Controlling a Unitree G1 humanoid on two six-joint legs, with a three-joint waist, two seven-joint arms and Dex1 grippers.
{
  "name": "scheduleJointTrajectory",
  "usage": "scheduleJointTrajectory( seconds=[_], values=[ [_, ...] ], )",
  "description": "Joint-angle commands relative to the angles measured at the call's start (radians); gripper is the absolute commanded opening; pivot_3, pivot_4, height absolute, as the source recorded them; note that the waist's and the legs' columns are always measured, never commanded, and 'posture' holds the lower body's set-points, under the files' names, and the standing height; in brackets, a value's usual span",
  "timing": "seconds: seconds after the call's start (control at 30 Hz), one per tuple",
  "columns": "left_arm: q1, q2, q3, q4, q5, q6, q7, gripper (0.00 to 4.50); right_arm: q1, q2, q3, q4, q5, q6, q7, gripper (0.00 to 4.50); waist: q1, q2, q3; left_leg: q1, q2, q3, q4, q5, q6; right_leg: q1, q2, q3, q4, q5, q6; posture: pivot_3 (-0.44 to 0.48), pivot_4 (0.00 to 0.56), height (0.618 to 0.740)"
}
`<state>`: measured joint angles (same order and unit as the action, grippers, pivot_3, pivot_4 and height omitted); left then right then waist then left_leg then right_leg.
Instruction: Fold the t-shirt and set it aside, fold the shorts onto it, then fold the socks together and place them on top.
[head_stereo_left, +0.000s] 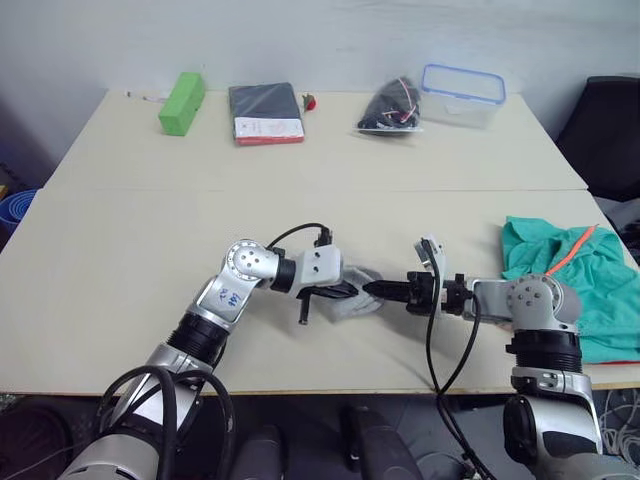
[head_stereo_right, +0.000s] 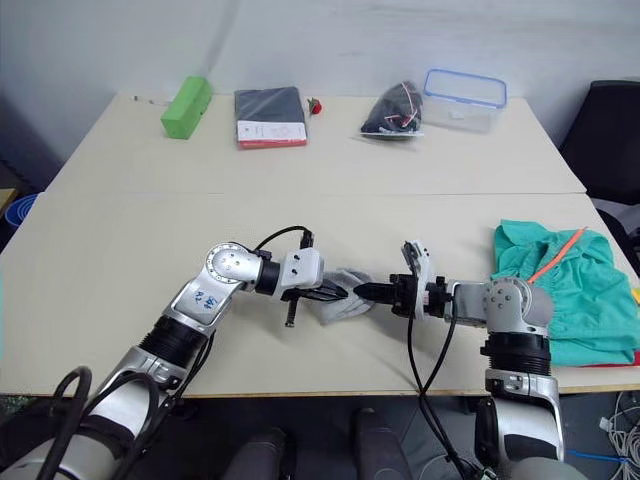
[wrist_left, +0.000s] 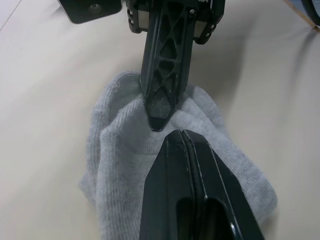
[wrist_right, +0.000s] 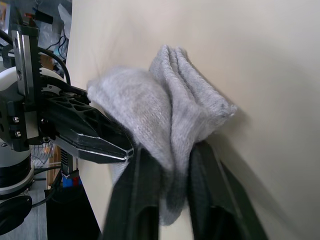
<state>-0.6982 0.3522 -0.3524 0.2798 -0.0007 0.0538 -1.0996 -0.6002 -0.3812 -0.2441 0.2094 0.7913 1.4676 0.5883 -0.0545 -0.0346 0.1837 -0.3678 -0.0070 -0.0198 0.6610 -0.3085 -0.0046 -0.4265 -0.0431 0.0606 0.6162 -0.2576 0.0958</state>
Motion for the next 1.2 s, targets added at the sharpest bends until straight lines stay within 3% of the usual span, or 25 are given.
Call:
scheduleJointTrajectory(
  seconds=[0.03, 0.17, 0.3, 0.4, 0.5, 0.63, 0.77, 0.83, 1.03, 1.1, 1.2],
  values=[
    [0.005, 0.004, 0.018, -0.045, -0.022, 0.006, 0.001, 0.0, 0.034, 0.01, 0.007, 0.045, -0.028, 0.004, -0.025, 0.01, 0.001, -0.001, -0.001, 0.0, 0.0, 0.0, 0.0, 0.0, 0.0, 0.0, 0.0, 0.0, 0.0, 0.0, 0.0, 0.0, 0.15, 0.74],
    [0.019, 0.014, 0.046, -0.095, -0.06, 0.046, 0.0, 0.0, 0.041, 0.014, -0.028, 0.011, -0.004, 0.021, -0.024, 0.01, 0.001, -0.001, -0.001, -0.001, 0.0, -0.001, 0.0, 0.0, 0.0, -0.001, -0.001, 0.0, -0.001, 0.0, 0.0, 0.0, 0.15, 0.74],
    [0.067, 0.068, 0.131, -0.268, -0.187, 0.212, -0.026, 0.0, 0.029, 0.007, -0.122, -0.085, 0.056, 0.069, -0.036, 0.01, 0.003, 0.002, 0.001, -0.003, 0.001, -0.001, -0.002, 0.0, 0.0, -0.002, -0.001, 0.0, -0.003, 0.0, 0.0, 0.0, 0.15, 0.74],
    [0.087, 0.103, 0.214, -0.377, -0.329, 0.398, -0.024, 0.62, 0.042, -0.028, -0.175, -0.219, 0.117, 0.118, -0.025, 0.0, 0.009, 0.009, 0.004, -0.007, 0.0, -0.001, -0.003, 0.0, 0.0, -0.006, -0.001, 0.0, -0.004, 0.0, 0.0, 0.0, 0.15, 0.74],
    [0.095, 0.145, 0.29, -0.465, -0.47, 0.553, -0.033, 1.51, 0.054, -0.087, -0.275, -0.343, 0.227, 0.144, 0.007, 0.0, 0.024, 0.011, 0.004, -0.016, 0.0, -0.001, -0.002, 0.0, 0.0, -0.016, -0.001, 0.0, 0.002, 0.0, 0.0, 0.0, 0.15, 0.74],
    [0.087, 0.181, 0.361, -0.541, -0.632, 0.709, -0.028, 2.76, 0.065, -0.208, -0.435, -0.374, 0.372, 0.147, 0.025, 0.0, 0.03, 0.011, 0.004, -0.022, 0.0, -0.001, 0.0, 0.0, -0.001, -0.02, -0.001, -0.002, 0.001, 0.0, 0.0, 0.0, 0.15, 0.74],
    [0.076, 0.161, 0.41, -0.571, -0.705, 0.757, 0.048, 4.05, 0.101, -0.457, -0.569, -0.263, 0.375, 0.139, 0.05, 0.0, 0.04, 0.012, 0.005, -0.021, -0.002, 0.0, 0.001, 0.0, 0.001, -0.018, -0.001, -0.002, -0.006, 0.001, 0.002, 0.0, 0.15, 0.74],
    [0.082, 0.159, 0.416, -0.579, -0.711, 0.756, 0.073, 4.45, 0.127, -0.577, -0.595, -0.174, 0.334, 0.107, 0.083, 0.0, 0.045, 0.012, 0.005, -0.021, -0.002, 0.002, 0.001, 0.0, 0.001, -0.018, -0.001, -0.002, -0.006, 0.001, 0.002, 0.0, 0.15, 0.74],
    [0.122, 0.166, 0.399, -0.598, -0.698, 0.718, 0.108, 4.45, 0.318, -0.852, -0.531, 0.149, 0.115, -0.164, 0.323, 0.0, 0.047, 0.012, 0.005, -0.017, -0.002, 0.01, 0.001, 0.0, 0.002, -0.017, 0.009, 0.0, -0.005, 0.002, 0.003, 0.0, 0.15, 0.74],
    [0.126, 0.163, 0.396, -0.602, -0.701, 0.714, 0.121, 4.45, 0.342, -0.884, -0.46, 0.265, 0.033, -0.27, 0.383, 0.0, 0.041, 0.011, 0.005, -0.016, -0.001, 0.016, 0.003, 0.0, 0.002, -0.017, 0.011, 0.003, -0.005, 0.002, 0.003, 0.0, 0.15, 0.74],
    [0.124, 0.159, 0.385, -0.603, -0.697, 0.706, 0.134, 4.45, 0.303, -0.849, -0.285, 0.371, -0.123, -0.446, 0.357, 0.0, 0.027, 0.011, 0.005, -0.015, 0.001, 0.022, 0.004, 0.0, 0.002, -0.015, 0.014, 0.005, -0.006, 0.002, 0.003, 0.0, 0.15, 0.74]
  ],
)
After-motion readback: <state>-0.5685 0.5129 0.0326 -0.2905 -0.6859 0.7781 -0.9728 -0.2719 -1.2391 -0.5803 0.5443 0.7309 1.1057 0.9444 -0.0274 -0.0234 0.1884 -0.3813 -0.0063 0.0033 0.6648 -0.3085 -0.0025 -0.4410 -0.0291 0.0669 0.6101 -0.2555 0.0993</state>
